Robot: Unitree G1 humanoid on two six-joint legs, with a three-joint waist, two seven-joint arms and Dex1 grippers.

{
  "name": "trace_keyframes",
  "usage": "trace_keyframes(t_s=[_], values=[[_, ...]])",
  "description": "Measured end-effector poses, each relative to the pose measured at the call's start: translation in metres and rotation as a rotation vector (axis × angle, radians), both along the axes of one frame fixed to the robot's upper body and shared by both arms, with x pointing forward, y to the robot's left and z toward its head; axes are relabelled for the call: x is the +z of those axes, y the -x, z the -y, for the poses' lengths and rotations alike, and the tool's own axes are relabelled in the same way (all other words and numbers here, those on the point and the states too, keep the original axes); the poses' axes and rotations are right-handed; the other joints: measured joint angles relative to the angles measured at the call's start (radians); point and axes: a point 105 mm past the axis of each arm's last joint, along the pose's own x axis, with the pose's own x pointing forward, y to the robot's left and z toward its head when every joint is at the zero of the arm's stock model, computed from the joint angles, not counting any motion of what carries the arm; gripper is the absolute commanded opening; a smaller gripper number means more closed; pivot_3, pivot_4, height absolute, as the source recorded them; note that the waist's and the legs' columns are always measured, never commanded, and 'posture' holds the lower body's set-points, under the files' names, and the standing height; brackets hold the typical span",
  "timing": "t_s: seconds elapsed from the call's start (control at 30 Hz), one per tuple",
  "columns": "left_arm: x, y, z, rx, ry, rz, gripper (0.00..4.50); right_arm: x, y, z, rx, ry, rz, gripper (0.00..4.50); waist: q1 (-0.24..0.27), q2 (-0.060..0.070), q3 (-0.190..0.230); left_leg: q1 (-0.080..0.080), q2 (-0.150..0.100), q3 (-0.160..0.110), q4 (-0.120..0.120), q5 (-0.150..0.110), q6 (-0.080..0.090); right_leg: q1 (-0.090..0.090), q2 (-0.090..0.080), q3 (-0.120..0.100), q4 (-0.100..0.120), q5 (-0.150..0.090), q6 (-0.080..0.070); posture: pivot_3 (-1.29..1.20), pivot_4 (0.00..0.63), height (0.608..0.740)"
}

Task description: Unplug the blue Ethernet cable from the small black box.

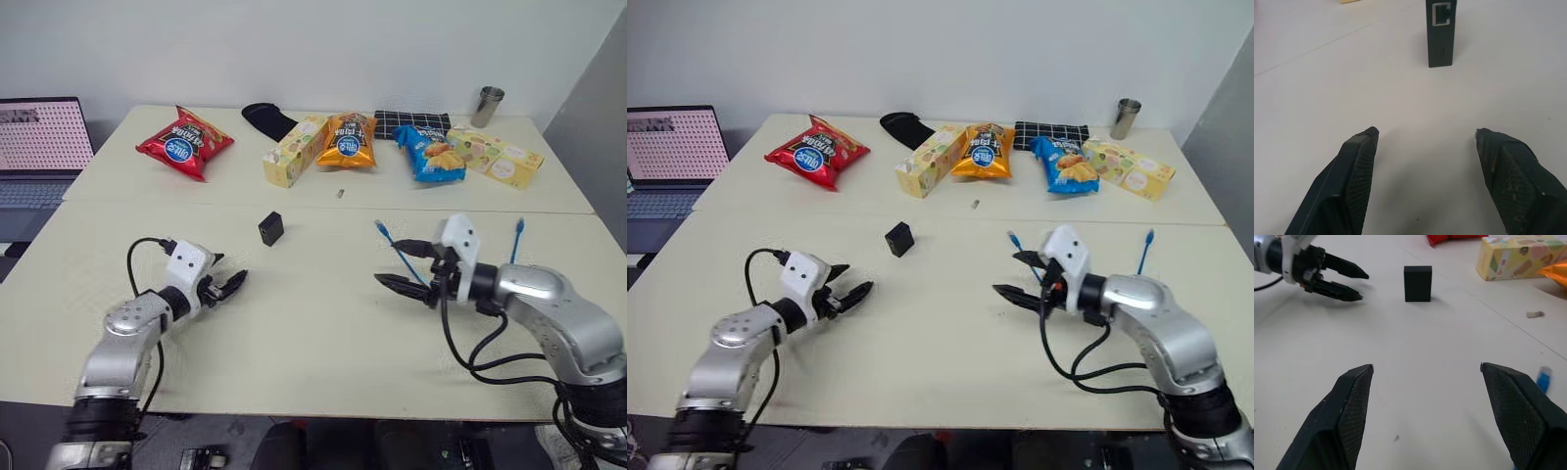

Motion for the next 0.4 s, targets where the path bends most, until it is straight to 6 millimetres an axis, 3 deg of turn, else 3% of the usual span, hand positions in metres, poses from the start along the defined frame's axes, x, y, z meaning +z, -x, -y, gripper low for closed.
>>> trace_keyframes(t_s=[0.2, 0.4], values=[[0.031, 0.01, -0.008, -0.113, -0.061, -0.019, 3.38, -0.004, 0.005, 0.055, -0.148, 0.085, -0.024, 3.73, -0.002, 0.0, 0.0, 0.0, 0.0, 0.001, -0.001, 0.0, 0.0, 0.0, 0.001, 0.0, -0.001, 0.0, 0.0, 0.0, 0.15, 0.74], [0.046, 0.013, -0.005, -0.161, -0.045, -0.008, 3.38, -0.008, 0.009, 0.065, -0.166, 0.097, -0.036, 3.73, -0.003, 0.0, 0.001, 0.0, 0.0, 0.001, -0.001, 0.0, 0.0, 0.0, 0.001, 0.001, 0.0, 0.0, 0.0, 0.0, 0.15, 0.74]])
